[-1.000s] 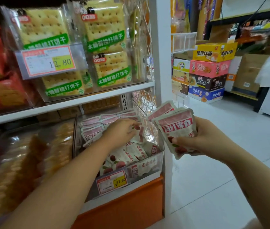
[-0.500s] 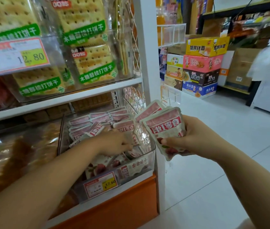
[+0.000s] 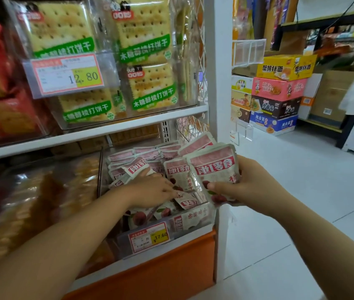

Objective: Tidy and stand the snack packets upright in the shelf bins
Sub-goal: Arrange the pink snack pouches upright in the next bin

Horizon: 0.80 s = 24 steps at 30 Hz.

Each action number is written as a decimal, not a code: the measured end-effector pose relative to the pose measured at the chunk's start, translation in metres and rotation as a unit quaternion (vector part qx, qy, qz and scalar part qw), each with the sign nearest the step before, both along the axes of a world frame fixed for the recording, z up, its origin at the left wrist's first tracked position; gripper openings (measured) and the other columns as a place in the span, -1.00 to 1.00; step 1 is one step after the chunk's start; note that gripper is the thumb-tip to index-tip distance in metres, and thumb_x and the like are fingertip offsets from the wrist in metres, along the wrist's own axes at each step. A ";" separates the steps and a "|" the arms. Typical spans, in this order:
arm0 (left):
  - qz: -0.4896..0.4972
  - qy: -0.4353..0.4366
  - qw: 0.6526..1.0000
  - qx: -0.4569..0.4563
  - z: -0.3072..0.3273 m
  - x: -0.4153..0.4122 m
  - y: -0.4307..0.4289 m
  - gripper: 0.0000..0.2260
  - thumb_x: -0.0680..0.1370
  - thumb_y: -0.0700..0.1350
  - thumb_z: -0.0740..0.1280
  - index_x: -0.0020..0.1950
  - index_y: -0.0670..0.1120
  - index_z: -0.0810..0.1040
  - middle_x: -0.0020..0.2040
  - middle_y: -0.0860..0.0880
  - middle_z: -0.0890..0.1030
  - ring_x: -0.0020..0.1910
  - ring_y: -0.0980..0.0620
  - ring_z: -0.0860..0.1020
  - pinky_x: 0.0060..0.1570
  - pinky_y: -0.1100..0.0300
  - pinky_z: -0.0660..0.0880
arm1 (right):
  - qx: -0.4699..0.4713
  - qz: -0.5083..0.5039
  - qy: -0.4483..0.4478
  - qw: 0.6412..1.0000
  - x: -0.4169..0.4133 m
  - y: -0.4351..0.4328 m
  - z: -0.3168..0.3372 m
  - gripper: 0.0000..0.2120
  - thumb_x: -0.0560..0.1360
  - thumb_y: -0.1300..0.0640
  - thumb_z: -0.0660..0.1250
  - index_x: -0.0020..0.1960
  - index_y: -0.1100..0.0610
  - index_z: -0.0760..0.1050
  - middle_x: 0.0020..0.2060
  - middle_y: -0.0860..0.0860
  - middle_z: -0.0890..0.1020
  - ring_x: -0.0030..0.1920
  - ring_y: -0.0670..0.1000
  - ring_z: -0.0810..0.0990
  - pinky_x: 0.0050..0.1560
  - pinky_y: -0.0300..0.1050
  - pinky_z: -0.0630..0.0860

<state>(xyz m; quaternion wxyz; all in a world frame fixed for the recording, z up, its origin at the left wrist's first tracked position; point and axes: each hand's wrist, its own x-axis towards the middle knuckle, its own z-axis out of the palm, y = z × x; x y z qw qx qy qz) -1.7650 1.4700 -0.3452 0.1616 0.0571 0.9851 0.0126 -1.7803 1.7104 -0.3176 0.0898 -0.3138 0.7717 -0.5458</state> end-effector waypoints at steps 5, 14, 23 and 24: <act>-0.015 0.028 0.999 -0.019 -0.006 0.008 -0.004 -0.60 0.66 0.11 -0.09 0.39 0.16 0.39 0.48 0.11 0.29 0.50 0.12 0.06 0.42 -0.02 -0.32 | 0.031 -0.024 0.090 0.995 0.001 -0.054 -0.013 -0.71 0.43 0.13 0.42 0.08 -0.08 0.42 -0.01 -0.12 0.62 -0.03 -0.14 0.61 -0.03 -0.20 0.55; -0.035 0.088 0.995 -0.016 -0.017 0.017 -0.011 -0.60 0.64 0.06 -0.08 0.40 0.18 0.37 0.47 0.17 0.28 0.50 0.11 0.05 0.43 -0.02 -0.28 | 0.159 -0.053 0.084 0.982 -0.054 -0.111 -0.047 -0.50 0.41 0.19 0.41 0.30 0.06 0.34 0.12 0.02 0.57 0.11 0.04 0.54 0.01 -0.18 0.42; -0.032 0.098 0.995 -0.002 -0.015 0.020 -0.011 -0.62 0.64 0.06 -0.06 0.43 0.22 0.31 0.49 0.13 0.26 0.51 0.08 0.05 0.44 -0.01 -0.27 | 0.341 -0.162 0.394 0.838 -0.042 -0.112 -0.037 -0.17 0.40 0.04 0.41 0.51 0.03 0.00 0.33 0.06 0.32 0.26 0.14 0.33 0.07 0.02 0.42; -0.029 0.096 0.995 0.001 -0.014 0.020 -0.010 -0.62 0.64 0.06 -0.05 0.43 0.22 0.31 0.49 0.13 0.26 0.51 0.09 0.04 0.45 -0.01 -0.27 | 0.347 -0.166 0.388 0.837 -0.041 -0.110 -0.035 -0.18 0.41 0.09 0.39 0.51 0.01 -0.01 0.30 0.05 0.33 0.18 0.14 0.41 -0.07 0.00 0.44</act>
